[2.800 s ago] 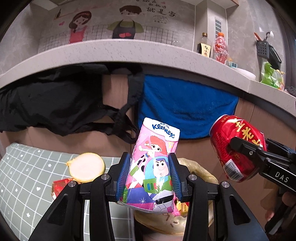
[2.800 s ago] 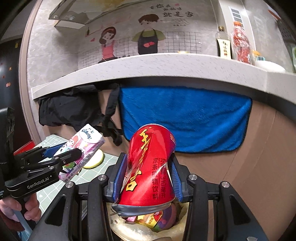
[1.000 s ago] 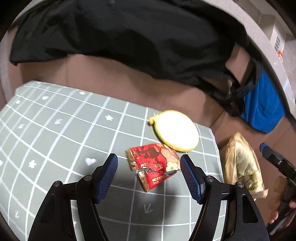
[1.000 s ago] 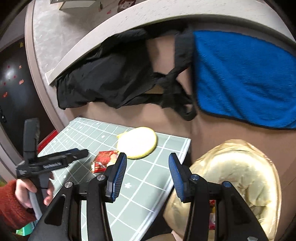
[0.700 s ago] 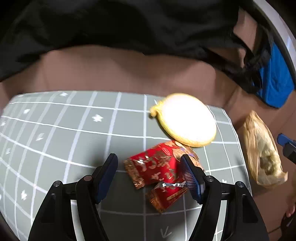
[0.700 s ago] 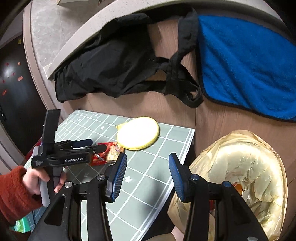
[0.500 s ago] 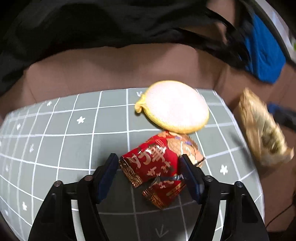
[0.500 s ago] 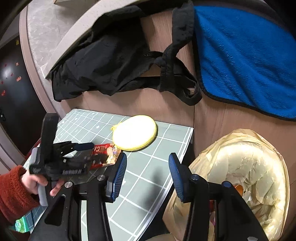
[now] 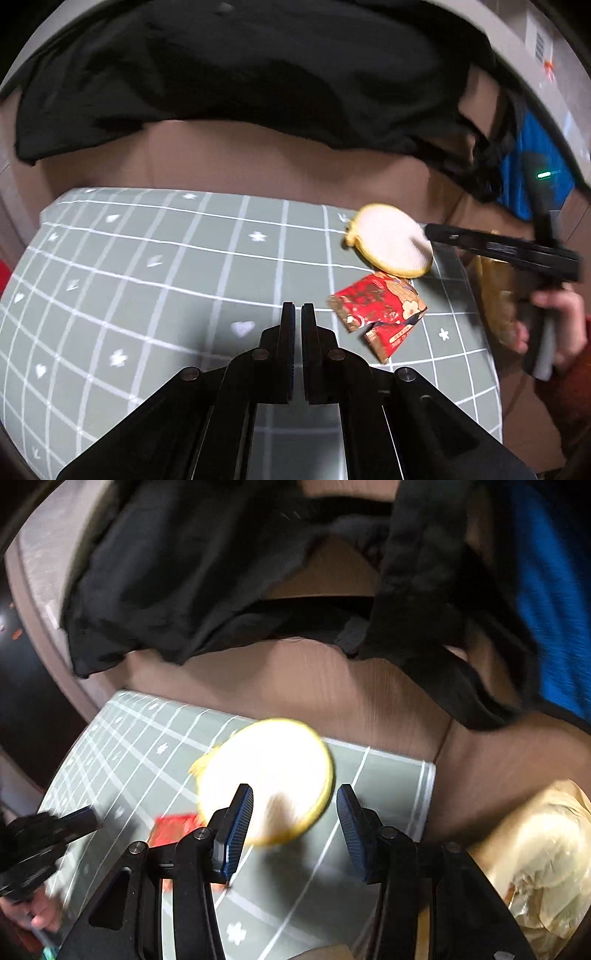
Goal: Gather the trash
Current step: 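Grasp the red-gold candy wrapper on the table with the left tool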
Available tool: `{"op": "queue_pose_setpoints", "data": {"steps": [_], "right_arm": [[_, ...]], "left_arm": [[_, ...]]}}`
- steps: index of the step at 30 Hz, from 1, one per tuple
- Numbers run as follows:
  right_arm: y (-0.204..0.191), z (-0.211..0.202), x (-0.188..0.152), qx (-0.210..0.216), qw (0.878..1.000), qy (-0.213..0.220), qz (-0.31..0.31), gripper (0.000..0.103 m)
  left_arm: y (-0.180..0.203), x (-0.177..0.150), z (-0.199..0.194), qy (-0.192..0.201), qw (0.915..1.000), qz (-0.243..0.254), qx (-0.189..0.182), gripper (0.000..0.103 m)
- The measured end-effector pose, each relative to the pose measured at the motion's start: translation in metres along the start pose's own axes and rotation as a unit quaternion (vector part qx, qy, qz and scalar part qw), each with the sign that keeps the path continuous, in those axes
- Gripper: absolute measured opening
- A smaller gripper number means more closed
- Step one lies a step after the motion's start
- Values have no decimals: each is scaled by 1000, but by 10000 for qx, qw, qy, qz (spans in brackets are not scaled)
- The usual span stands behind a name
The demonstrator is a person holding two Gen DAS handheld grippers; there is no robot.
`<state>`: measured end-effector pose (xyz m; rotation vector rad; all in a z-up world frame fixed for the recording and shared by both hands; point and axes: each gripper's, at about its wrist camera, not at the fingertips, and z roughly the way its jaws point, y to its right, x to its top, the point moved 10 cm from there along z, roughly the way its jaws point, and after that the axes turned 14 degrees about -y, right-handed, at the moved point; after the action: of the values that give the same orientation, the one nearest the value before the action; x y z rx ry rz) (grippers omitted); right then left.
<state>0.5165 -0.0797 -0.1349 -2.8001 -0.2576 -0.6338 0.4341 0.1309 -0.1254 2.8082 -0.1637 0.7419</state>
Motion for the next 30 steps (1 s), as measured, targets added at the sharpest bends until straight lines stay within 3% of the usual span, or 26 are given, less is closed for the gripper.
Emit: {"op": "queue_pose_setpoints", "data": {"steps": [7,9,10,11,15,20,22,25,27,30], "right_arm": [[18,38,16,277,9975,-307,571,46],[13,37,15,517,9968,-207,580,34],[5,35,14,663,9962,-220,513,19],[-1,32,14,702,9963,-197,449,16],[-49,3,11,802,9965,35,-212,13],[-121,-33,-3,1206,9882,150,-934,13],[-141,-37,-11,1140,9868,142,-1139,13],[-147,-31,-17,971,9882,57,-1185,16],[-132,-25,-19,766,9912,-49,-1076,22],[-110,-19,-23,641,9943,-128,-846,22]], "left_arm": [[-46,-18,-45,199,9983,-466,-298,5],[-58,-24,-49,202,9974,-622,-309,6],[-63,-26,-51,192,9971,-670,-289,6],[-69,-29,-52,186,9968,-732,-259,6],[-81,-38,-49,142,9959,-859,-245,6],[-85,-51,-55,173,9950,-930,-313,6],[-87,-56,-58,186,9947,-965,-315,7],[-82,-59,-58,156,9947,-925,-410,19],[-72,-59,-55,135,9953,-778,-567,35],[-47,-54,-44,79,9958,-337,-851,47]]}}
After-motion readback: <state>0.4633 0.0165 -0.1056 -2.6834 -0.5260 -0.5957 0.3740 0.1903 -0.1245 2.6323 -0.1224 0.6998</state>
